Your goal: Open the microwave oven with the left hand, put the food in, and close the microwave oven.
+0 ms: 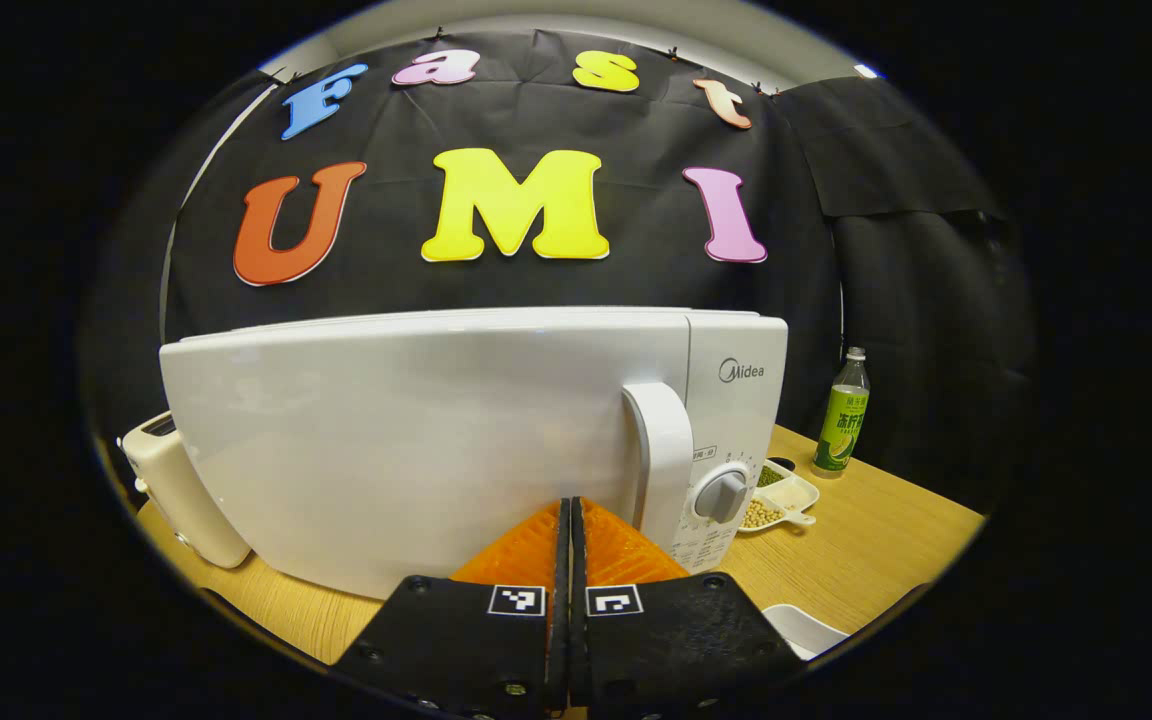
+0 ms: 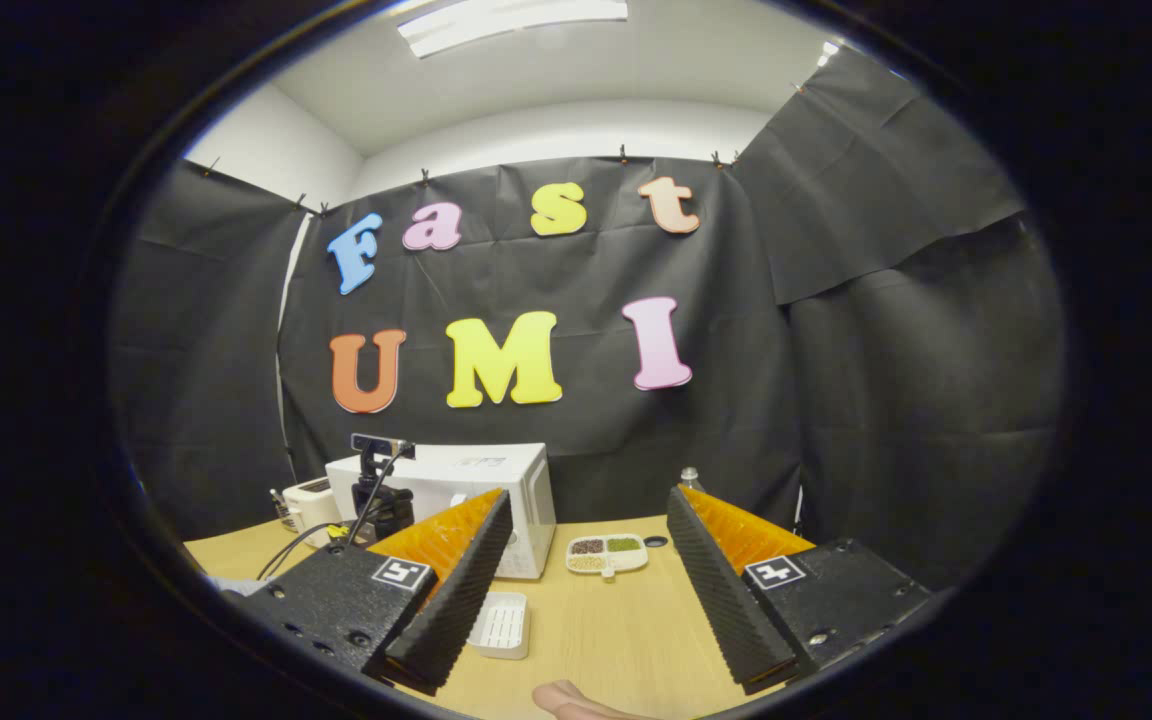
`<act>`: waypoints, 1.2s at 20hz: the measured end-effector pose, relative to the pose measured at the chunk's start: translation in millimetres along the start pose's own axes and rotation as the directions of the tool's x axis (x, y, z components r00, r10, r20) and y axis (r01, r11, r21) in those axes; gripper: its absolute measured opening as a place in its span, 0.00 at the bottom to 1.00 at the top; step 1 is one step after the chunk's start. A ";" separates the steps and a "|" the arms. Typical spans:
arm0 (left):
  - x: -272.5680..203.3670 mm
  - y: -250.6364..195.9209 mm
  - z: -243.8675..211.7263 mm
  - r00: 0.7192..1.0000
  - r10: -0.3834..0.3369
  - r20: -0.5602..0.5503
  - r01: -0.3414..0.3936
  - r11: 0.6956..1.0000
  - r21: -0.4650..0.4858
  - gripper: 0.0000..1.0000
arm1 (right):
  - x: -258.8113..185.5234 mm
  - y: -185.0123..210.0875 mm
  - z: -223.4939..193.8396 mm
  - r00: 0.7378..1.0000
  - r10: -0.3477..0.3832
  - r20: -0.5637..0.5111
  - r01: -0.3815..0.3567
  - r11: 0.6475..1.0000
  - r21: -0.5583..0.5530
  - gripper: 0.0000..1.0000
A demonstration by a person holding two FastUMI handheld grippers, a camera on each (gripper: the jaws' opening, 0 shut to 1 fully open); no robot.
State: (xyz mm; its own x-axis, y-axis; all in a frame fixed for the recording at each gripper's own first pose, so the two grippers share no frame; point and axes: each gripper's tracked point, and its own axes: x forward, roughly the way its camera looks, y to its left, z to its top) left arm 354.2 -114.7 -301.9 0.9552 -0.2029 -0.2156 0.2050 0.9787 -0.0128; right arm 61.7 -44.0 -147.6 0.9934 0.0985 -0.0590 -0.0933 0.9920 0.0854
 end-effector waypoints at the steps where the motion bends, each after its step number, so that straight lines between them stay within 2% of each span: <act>1: -10.3 -1.5 1.7 1.000 -0.002 -0.006 0.002 1.000 -0.015 0.04 | -2.5 0.8 -2.3 1.000 -0.001 -0.007 0.001 1.000 0.007 0.99; 2: -19.7 -4.9 3.3 1.000 -0.015 -0.012 0.014 1.000 -0.027 0.06 | -5.5 2.4 -6.5 1.000 -0.002 -0.016 0.002 1.000 0.012 0.99; 4: -42.1 -2.9 8.3 1.000 -0.005 -0.026 0.005 1.000 -0.029 0.33 | -11.3 4.2 -11.8 0.999 -0.005 -0.037 0.006 1.000 0.022 0.99; 5: -54.7 1.4 11.9 0.999 0.016 -0.030 -0.017 1.000 -0.027 0.41 | -13.8 5.7 -12.7 0.999 -0.005 -0.039 0.006 1.000 0.024 0.99; 6: -68.3 7.4 14.8 0.998 0.045 -0.040 -0.046 0.998 -0.032 0.60 | -17.2 6.9 -10.6 0.999 -0.008 -0.035 0.009 1.000 0.025 0.99; 7: -82.4 12.8 20.3 0.997 0.069 -0.036 -0.071 0.996 -0.050 0.71 | -20.6 9.3 -7.6 1.000 -0.010 -0.027 0.010 1.000 0.020 0.99; 8: -96.5 15.1 28.4 0.996 0.089 -0.028 -0.090 0.994 -0.063 0.77 | -23.4 8.9 -6.1 1.000 -0.019 -0.018 0.019 1.000 0.011 0.99; 9: -110.3 17.8 37.5 0.994 0.105 -0.012 -0.106 0.992 -0.070 0.88 | -26.1 7.9 -3.9 0.999 -0.031 -0.013 0.031 1.000 0.001 0.91; 10: -124.2 21.9 47.2 0.993 0.119 0.000 -0.119 0.991 -0.063 0.93 | -29.9 10.3 -3.0 0.999 -0.039 -0.013 0.039 0.999 -0.007 0.91; 11: -134.7 25.7 54.6 0.991 0.136 0.001 -0.135 0.990 -0.049 0.97 | -33.3 12.7 0.5 0.999 -0.040 -0.011 0.040 0.999 -0.012 0.92; 12: -149.3 30.3 61.3 0.988 0.154 -0.003 -0.154 0.987 -0.039 0.97 | -35.8 16.0 4.3 0.999 -0.044 -0.006 0.044 0.999 -0.018 0.99; 13: -163.3 35.1 68.8 0.986 0.168 -0.010 -0.168 0.985 -0.030 0.96 | -37.6 18.0 11.2 0.999 -0.048 0.005 0.048 0.998 -0.030 0.99; 14: -177.3 39.1 76.2 0.983 0.181 -0.015 -0.181 0.983 -0.028 0.96 | -40.7 20.0 16.7 0.998 -0.053 0.017 0.054 0.997 -0.046 0.92; 15: -195.0 42.5 87.8 0.981 0.192 -0.008 -0.192 0.981 -0.031 0.86 | -42.3 21.1 22.6 0.998 -0.062 0.026 0.063 0.996 -0.060 0.91; 16: -210.7 43.1 98.6 0.981 0.193 0.003 -0.193 0.981 -0.031 0.96 | -44.9 23.5 27.5 0.997 -0.065 0.036 0.067 0.995 -0.069 0.91; 17: -225.2 42.5 110.3 0.982 0.186 0.024 -0.185 0.982 -0.035 0.96 | -47.3 27.5 32.7 0.997 -0.062 0.040 0.065 0.995 -0.074 0.99; 18: -242.8 40.8 123.7 0.984 0.172 0.046 -0.170 0.984 -0.043 0.96 | -49.7 32.3 36.7 0.998 -0.056 0.042 0.059 0.995 -0.078 0.92; 19: -257.9 37.4 133.8 0.985 0.161 0.061 -0.158 0.986 -0.051 0.96 | -50.9 36.6 41.6 0.998 -0.049 0.048 0.053 0.995 -0.080 0.99; 24: -338.6 34.7 181.1 0.966 0.196 0.170 -0.206 0.978 0.042 0.96 | -63.9 40.2 69.0 0.995 -0.055 0.084 0.061 0.995 -0.073 0.99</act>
State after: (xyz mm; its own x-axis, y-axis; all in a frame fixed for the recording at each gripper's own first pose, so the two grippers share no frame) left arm 76.6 -17.9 -52.5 0.9990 -0.0094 -0.0443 0.0126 0.9972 0.0733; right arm -0.9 -15.9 -71.7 0.9991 0.0370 0.0201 -0.0372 0.9993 0.0084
